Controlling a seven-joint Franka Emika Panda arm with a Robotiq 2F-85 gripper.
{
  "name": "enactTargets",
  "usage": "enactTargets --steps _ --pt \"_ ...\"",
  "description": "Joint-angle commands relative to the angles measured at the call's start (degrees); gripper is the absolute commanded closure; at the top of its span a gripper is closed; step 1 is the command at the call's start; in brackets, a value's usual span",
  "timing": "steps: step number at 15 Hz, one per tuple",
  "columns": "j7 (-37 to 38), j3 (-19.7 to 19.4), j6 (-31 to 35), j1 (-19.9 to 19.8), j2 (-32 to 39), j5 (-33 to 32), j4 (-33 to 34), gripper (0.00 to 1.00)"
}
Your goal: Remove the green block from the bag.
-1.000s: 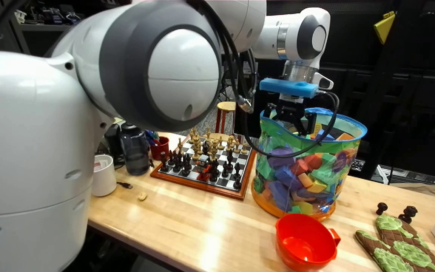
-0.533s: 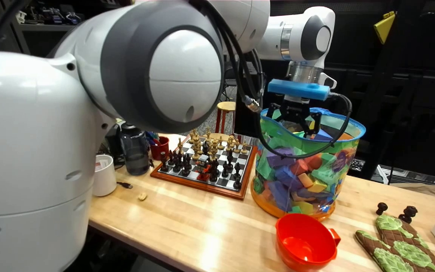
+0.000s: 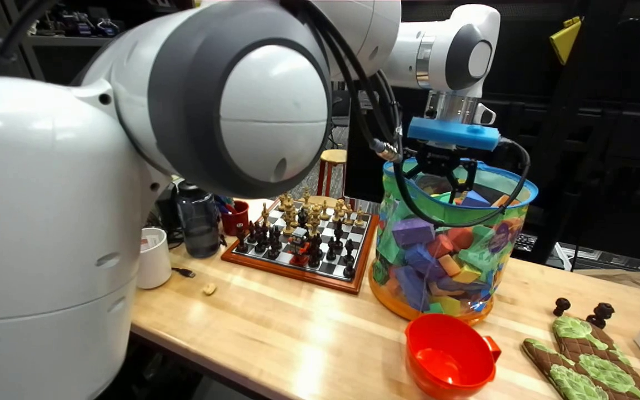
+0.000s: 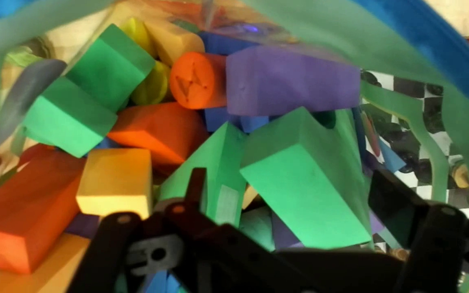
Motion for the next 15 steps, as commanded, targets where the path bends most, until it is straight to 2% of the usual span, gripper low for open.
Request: enactTargets --steps 1,3,4,7,10,11,15 --pt "-5.6 1.4 -2.3 -1.9 0.5 4.3 1.1 0.0" --pt "-7.3 1.4 -3.6 -2.2 0.8 5.3 1.3 0.0" --pt "-7.5 1.3 -4.0 -2.3 0.9 5.6 1.4 0.2" --pt "-8.6 1.2 -4.9 -2.9 1.2 6.2 1.8 0.39" --pt "-9.1 1.1 -5.6 -3.5 1.4 6.6 2.2 0.65" --pt "-9.2 1.1 -6.0 -3.6 1.4 6.8 2.4 0.69" --pt "-8.5 1.0 -7.6 -3.8 1.6 7.5 3.5 0.76"
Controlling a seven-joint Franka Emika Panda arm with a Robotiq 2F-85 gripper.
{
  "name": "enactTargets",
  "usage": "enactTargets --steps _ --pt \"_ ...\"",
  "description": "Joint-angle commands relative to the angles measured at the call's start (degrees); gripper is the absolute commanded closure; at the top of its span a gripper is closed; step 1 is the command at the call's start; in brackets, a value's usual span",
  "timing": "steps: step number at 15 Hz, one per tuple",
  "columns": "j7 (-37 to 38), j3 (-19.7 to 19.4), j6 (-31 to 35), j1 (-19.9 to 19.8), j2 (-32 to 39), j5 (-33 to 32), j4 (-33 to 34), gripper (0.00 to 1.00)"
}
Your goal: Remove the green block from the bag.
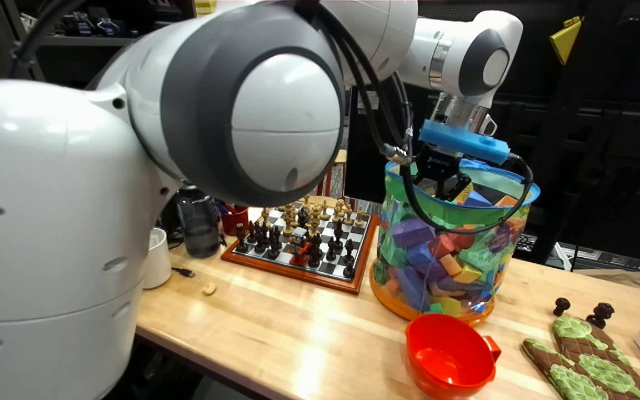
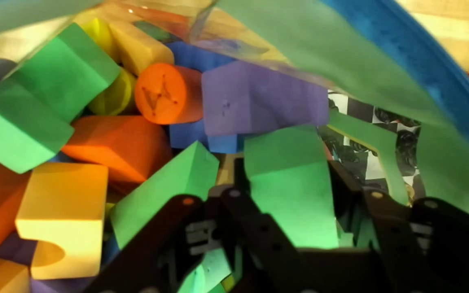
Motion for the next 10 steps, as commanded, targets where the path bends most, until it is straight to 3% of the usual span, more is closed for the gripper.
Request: enactTargets --steps 1,10 --pt "0.1 0.4 -2.8 -1.0 0.6 1.1 2.7 0.78" --pt "2.9 0.0 -2.0 -0.3 0.2 1.3 4.8 0.81"
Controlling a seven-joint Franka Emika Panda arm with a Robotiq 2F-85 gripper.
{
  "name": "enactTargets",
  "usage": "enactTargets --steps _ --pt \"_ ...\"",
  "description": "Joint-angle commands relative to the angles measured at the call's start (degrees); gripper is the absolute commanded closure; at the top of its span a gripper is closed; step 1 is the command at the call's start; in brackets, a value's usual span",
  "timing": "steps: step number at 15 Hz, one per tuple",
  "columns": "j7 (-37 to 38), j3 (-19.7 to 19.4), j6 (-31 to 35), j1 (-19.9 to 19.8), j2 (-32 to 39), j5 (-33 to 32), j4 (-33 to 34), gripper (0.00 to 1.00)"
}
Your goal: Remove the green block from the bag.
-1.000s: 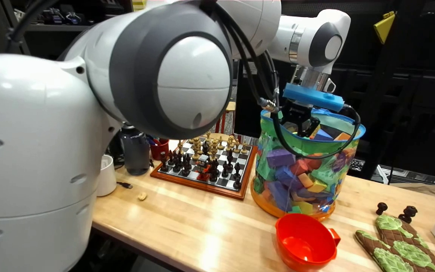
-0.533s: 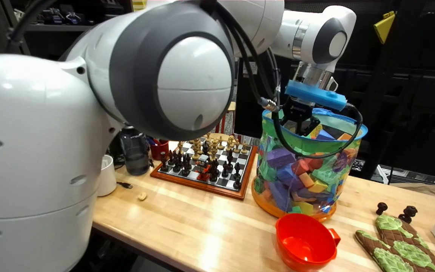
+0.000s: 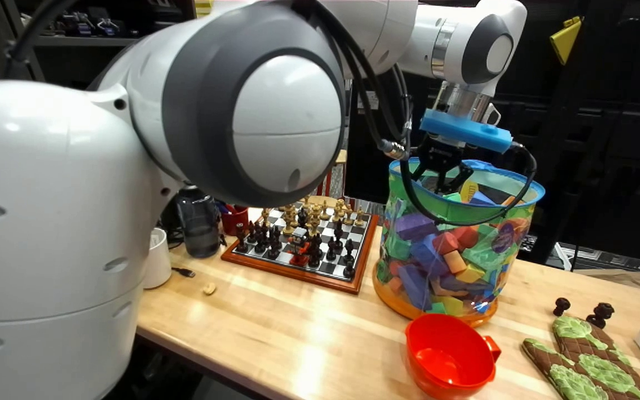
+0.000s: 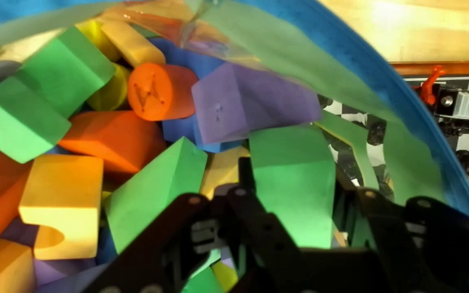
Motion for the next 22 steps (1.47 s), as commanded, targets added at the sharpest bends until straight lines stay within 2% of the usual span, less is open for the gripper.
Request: enactTargets --steps 1,6,15,22 --pt "1.9 0.0 -0.5 -0.2 0.0 1.3 2.4 0.81" --pt "3.9 -0.1 1.6 -0.4 -0.9 3.1 4.0 0.81" --pt "12.3 -1.1 15.8 -0.2 -5.0 6.3 1.5 0.81" --pt "16.2 -2.1 22.2 0.0 -7.0 5.8 -0.1 0.81"
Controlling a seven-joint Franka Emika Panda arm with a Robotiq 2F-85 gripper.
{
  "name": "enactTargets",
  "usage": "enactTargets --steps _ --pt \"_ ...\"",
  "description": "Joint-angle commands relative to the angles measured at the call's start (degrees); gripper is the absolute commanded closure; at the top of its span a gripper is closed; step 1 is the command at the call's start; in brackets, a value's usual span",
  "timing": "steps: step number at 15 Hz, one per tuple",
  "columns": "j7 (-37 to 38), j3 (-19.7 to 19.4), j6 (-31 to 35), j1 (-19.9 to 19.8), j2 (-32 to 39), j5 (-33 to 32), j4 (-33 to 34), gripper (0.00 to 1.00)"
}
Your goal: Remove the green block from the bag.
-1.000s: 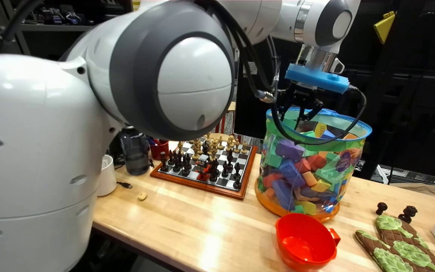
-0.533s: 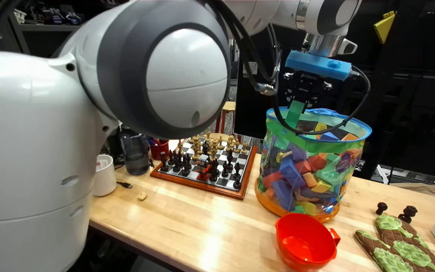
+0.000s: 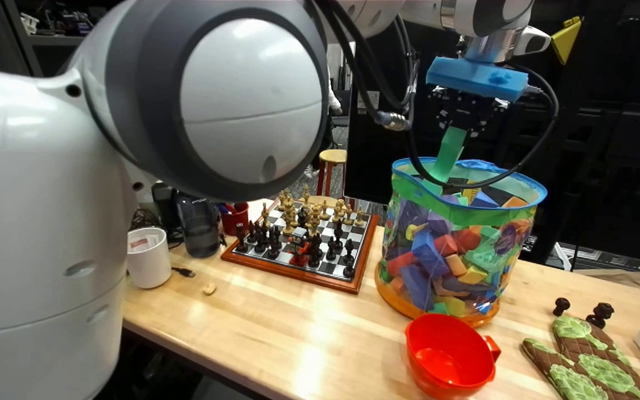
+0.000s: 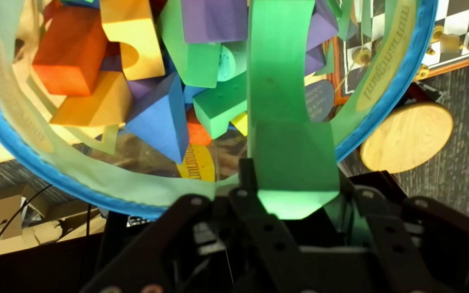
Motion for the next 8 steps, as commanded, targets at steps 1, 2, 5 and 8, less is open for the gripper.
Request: enactTargets --steps 1,2,5,8 --pt "1.7 -0.3 3.5 0.1 -3.4 0.6 -3.9 0.81" --pt "1.8 -0.3 4.1 0.1 -3.7 0.6 -4.3 0.81" --pt "2.4 -0.5 5.5 0.1 -4.5 0.6 -5.3 0.81" --pt "2.9 -0.6 6.4 0.1 -5.2 0.5 -6.2 0.81"
